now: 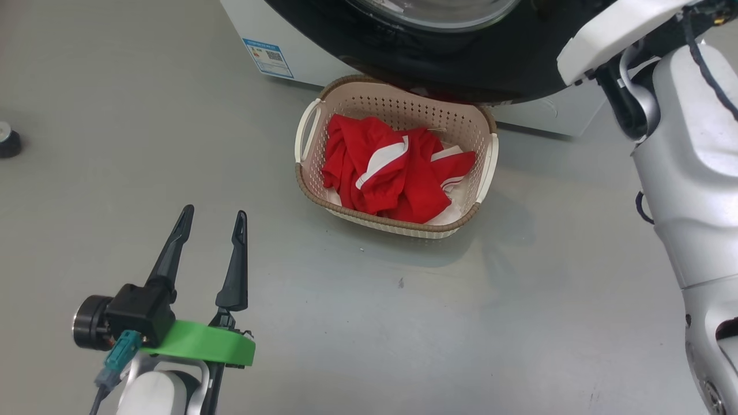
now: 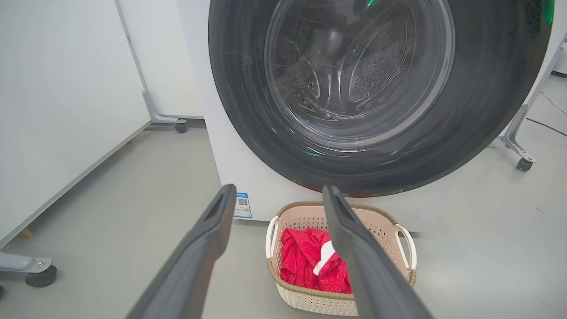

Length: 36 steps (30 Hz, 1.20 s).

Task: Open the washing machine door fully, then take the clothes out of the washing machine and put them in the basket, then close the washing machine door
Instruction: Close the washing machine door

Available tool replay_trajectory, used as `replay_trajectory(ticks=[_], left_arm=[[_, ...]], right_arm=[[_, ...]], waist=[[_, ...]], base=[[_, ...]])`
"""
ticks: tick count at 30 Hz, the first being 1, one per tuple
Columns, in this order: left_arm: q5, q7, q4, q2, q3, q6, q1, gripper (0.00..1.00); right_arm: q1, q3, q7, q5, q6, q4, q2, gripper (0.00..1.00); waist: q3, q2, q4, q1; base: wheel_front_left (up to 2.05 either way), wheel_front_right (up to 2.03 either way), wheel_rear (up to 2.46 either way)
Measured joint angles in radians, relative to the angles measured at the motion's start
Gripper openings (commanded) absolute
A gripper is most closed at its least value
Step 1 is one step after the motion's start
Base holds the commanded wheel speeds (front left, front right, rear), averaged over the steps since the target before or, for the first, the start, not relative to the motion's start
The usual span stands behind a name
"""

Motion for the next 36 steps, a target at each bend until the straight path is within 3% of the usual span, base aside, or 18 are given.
replay_trajectory(ticks=[20,36], left_arm=[[-0.028,-0.035,0.041,-0.012,-0.03,-0.011,-0.079,1.0],[-0.034,-0.052,0.08,-0.016,-0.043,-0.012,-0.105,1.0]], right_arm=[[-0.194,-0.028,0.004,-0.006,0.0,0.116,-0.078,0.0],[-0.258,-0.043,-0.034,-0.01,-0.012,0.211,-0.083,0.0]], waist=[[0.098,0.0,0.053,0.0],[0.105,0.0,0.069,0.0]], base=[[0.0,0.0,0.0],[0.0,0.0,0.0]])
